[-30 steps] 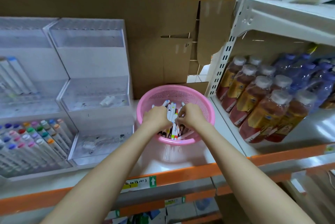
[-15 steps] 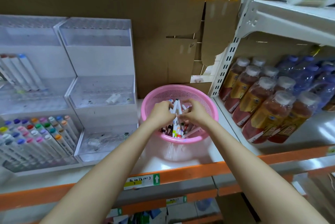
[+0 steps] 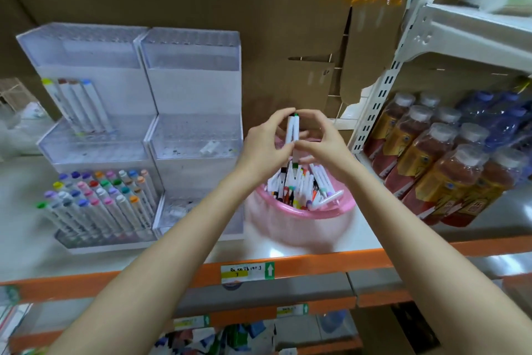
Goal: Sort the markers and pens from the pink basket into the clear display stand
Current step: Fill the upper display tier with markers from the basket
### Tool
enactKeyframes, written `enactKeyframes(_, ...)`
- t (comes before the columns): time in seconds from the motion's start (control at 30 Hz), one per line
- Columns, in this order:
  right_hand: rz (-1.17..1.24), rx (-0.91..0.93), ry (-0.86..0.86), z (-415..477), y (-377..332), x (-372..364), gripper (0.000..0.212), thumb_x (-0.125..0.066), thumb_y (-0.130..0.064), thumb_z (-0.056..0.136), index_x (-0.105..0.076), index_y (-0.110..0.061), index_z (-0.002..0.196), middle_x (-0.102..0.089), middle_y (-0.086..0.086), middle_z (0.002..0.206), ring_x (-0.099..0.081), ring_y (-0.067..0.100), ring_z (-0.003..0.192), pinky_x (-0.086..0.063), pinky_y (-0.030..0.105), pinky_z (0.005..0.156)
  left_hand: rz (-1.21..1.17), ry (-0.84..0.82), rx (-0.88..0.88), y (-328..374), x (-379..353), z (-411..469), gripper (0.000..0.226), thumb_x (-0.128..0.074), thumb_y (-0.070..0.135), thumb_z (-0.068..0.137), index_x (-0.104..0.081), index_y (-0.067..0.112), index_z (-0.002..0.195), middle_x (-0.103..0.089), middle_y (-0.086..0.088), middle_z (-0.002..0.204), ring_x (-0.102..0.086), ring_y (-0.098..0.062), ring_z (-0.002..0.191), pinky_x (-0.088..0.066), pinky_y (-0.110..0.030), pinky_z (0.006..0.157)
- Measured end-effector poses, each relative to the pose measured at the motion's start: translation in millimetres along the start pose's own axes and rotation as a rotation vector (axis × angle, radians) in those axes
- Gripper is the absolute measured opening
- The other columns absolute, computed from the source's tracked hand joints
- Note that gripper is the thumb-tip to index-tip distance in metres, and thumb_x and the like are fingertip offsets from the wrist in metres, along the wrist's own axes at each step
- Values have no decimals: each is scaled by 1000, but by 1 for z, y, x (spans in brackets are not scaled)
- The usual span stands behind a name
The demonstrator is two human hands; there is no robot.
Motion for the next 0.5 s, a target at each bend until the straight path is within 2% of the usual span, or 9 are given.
enactKeyframes(0.07, 22, 72, -9, 4, -17, -12, 55, -66, 6, 81, -49, -18, 128, -58, 15, 113, -61, 19, 94, -58, 35, 58, 42, 49, -48, 10, 25, -2, 57, -65, 16, 82, -48, 31, 133, -57, 10, 74, -59, -9, 69, -48, -25, 67)
enactKeyframes(0.17, 18, 180, -10, 11, -41, -39, 55, -72, -3, 78, -50, -22, 124, -60, 15, 115, -63, 28, 102, -59, 38, 60, 100, 127, -70, 17, 65, -7, 57, -65, 16, 85, -45, 32, 136, -57, 8, 82, -59, -11, 73, -53, -26, 69)
enactKeyframes(0.27, -4, 252, -37, 16, -64, -71, 55, -71, -6, 77, -49, -30, 122, -61, 14, 108, -65, 26, 94, -58, 35, 58, 126, 216, -69, 13, 108, -13, 57, -67, 16, 85, -44, 32, 136, -59, 3, 91, -61, -15, 78, -56, -32, 74)
enactKeyframes(0.33, 0, 263, -71, 21, -76, -93, 55, -71, -5, 80, -47, -31, 122, -62, 19, 102, -67, 26, 89, -59, 36, 59, 131, 242, -44, 5, 133, -19, 56, -67, 16, 86, -45, 32, 135, -59, 2, 91, -61, -15, 77, -55, -32, 75)
enactKeyframes(0.5, -23, 284, -125, 29, -98, -146, 54, -70, -6, 82, -48, -35, 121, -59, 24, 100, -66, 28, 92, -61, 40, 64, 170, 271, 33, -24, 188, -32, 57, -65, 18, 88, -42, 35, 136, -57, 4, 91, -60, -13, 70, -54, -32, 74)
Point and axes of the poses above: each hand's wrist, its own z-axis towards the middle knuckle, its own x-axis out of the back of the hand, y = z × x, the point moved 5 cm from there along z, towards the middle knuckle
